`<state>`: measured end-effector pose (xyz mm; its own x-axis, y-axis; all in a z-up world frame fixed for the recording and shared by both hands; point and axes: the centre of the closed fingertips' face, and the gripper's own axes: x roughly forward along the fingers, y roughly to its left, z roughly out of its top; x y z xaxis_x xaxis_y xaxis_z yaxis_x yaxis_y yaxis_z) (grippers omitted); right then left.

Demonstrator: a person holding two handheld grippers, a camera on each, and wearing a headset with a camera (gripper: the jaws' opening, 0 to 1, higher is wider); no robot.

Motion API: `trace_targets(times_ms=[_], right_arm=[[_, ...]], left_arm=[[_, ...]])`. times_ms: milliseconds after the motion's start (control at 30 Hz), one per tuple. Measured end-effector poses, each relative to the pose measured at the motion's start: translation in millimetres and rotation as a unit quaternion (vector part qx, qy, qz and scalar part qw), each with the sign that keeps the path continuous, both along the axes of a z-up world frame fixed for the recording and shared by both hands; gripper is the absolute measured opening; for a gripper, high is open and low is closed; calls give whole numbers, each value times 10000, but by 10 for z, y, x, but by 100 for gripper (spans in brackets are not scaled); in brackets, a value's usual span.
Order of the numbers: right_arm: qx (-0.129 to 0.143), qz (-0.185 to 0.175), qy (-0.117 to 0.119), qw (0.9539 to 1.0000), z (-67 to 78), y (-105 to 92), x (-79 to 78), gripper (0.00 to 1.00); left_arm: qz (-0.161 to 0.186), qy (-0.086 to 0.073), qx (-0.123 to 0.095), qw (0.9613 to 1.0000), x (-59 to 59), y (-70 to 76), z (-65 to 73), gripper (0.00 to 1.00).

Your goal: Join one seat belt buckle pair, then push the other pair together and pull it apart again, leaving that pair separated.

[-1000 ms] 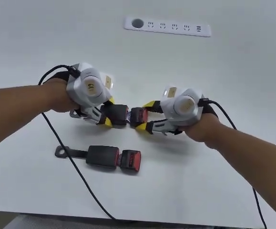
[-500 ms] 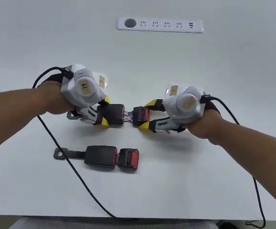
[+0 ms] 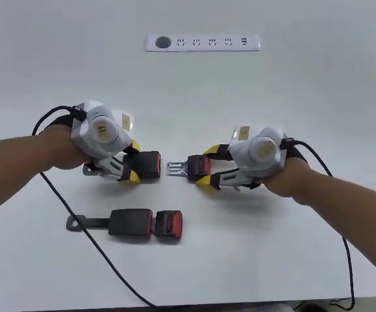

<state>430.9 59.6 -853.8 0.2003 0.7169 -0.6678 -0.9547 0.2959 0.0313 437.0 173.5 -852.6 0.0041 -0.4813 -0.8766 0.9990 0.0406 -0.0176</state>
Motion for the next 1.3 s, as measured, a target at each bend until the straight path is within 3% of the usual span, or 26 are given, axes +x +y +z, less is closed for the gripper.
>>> trace_targets(times_ms=[267, 467, 933, 1300], right_arm=[[-31, -106, -25, 9999, -1, -333, -64, 36], [-70, -175, -14, 9998, -73, -482, -81, 36], [-236, -357, 73, 9991, -90, -901, -185, 36], [-372, -593, 157, 9974, -102, -1150, -146, 36]], left_arm=[[13, 9, -5, 10000, -7, 3, 3, 35], [30, 1, 1, 10000, -9, 5, 4, 35], [71, 19, 33, 10000, -11, 17, -2, 35], [115, 22, 98, 9999, -19, 23, 5, 35]])
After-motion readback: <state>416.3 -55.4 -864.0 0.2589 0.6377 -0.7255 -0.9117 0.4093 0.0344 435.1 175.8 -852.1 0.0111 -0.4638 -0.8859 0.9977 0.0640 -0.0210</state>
